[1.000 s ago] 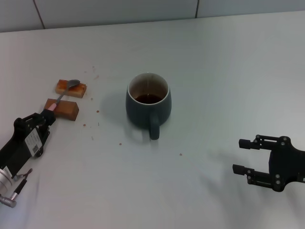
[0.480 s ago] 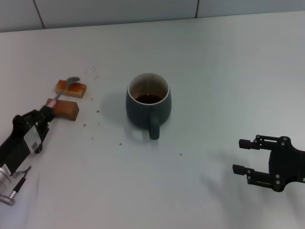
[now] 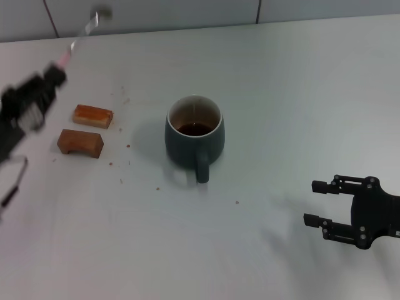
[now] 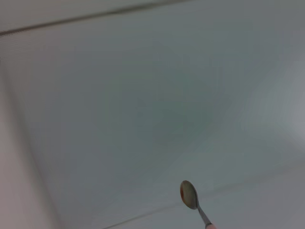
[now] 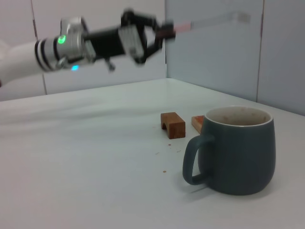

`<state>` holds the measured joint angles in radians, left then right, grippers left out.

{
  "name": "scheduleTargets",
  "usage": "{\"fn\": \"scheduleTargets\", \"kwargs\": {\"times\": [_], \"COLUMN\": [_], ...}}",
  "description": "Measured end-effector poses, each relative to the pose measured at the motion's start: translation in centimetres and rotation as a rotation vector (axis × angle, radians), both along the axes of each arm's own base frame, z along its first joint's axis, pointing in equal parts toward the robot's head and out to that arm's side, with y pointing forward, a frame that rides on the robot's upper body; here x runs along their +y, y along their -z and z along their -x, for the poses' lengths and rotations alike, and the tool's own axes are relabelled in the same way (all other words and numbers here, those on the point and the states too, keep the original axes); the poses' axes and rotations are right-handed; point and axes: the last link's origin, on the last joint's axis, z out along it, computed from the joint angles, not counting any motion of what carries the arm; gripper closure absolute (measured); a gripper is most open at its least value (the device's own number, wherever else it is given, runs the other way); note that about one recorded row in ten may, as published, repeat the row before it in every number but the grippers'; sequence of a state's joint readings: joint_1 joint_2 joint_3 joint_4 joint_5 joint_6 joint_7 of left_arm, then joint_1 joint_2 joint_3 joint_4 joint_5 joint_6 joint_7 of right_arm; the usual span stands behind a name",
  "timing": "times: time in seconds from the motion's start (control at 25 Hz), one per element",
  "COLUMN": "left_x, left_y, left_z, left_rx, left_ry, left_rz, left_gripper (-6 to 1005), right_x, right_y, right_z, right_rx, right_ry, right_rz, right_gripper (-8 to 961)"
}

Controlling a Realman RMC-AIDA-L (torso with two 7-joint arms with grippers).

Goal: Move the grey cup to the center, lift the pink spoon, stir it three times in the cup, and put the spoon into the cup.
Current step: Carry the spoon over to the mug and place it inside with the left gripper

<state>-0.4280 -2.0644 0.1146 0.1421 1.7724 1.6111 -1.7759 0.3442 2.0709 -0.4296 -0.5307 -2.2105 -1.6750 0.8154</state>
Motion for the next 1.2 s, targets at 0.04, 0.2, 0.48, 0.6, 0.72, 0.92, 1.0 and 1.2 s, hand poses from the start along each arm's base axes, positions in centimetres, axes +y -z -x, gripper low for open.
{"fn": "scheduleTargets", "kwargs": {"times": [0.04,0.2,0.48,0.6,0.72,0.92,1.0,1.2], "left_x": [0.4,1.8,3.7,4.4,4.9,4.9,4.8,4.4], "left_y": [-0.9,-3.6,-5.9,-6.6,-7.0,-8.1,-8.5,-8.6], "left_z": [-0.7,-3.4,-7.9,-10.0,-12.0,-16.0,-16.9,-18.7], "left_rx": [0.036,0.18,0.494,0.645,0.803,1.063,1.138,1.327], "left_ry": [0.067,0.303,0.662,0.802,0.92,1.101,1.139,1.227], "left_rz": [-0.032,-0.101,-0.145,-0.16,-0.172,-0.217,-0.232,-0.238], "left_gripper": [872,872,871,871,870,867,866,864], "right_x": [0.0,0.0,0.1,0.2,0.3,0.3,0.2,0.1], "right_y": [0.0,0.0,0.1,0.2,0.2,0.2,0.2,0.2], "right_z": [0.0,0.0,-0.2,-0.2,-0.1,-0.1,-0.2,-0.2], "right_rx": [0.001,0.002,-0.011,-0.014,-0.014,-0.012,-0.011,-0.009], "right_ry": [0.002,0.004,0.02,0.019,0.018,0.021,0.024,0.029], "right_rz": [0.001,0.002,0.002,0.006,0.007,0.005,0.003,0.0], "right_gripper": [328,328,328,328,328,328,328,328]}}
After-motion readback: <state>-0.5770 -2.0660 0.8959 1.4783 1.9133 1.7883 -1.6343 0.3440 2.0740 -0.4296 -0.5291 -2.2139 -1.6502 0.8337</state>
